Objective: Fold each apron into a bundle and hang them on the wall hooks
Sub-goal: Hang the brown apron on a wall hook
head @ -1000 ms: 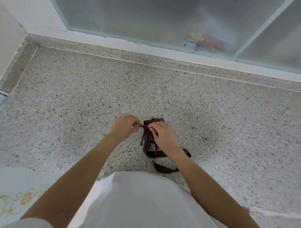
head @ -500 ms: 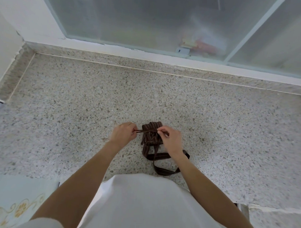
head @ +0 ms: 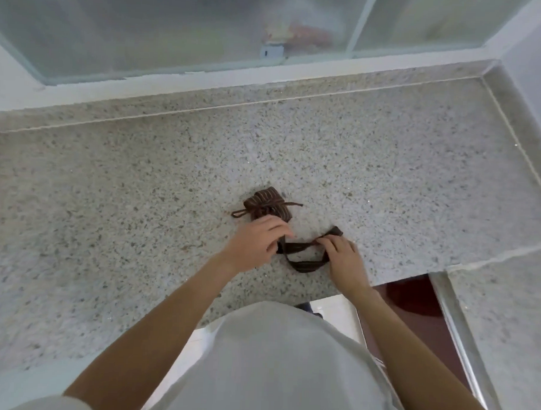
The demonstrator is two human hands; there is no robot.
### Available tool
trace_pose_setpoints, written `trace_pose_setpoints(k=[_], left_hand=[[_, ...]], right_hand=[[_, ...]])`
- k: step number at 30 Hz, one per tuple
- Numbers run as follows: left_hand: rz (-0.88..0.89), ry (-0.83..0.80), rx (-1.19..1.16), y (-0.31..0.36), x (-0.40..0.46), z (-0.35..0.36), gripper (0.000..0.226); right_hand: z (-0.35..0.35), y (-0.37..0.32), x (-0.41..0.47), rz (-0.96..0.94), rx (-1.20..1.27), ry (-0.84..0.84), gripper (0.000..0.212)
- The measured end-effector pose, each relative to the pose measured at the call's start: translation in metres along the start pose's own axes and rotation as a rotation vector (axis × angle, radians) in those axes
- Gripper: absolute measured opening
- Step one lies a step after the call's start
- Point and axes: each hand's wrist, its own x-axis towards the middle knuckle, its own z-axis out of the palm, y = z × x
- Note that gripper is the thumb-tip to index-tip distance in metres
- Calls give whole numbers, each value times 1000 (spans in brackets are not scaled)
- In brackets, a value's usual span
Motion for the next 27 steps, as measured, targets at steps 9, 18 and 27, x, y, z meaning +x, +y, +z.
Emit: trace_pose_setpoints(k=[9, 18, 27], left_hand=[[191, -676, 438, 25, 34, 35, 37], [-165, -526, -358, 123, 85, 37, 7], [42, -370, -694, 323, 151, 68, 25]], right_hand=[[-12, -1, -69, 274, -32, 100, 27], [-101, 17, -127, 547, 791, 367, 9], [-238, 108, -248, 362, 899, 340, 15]])
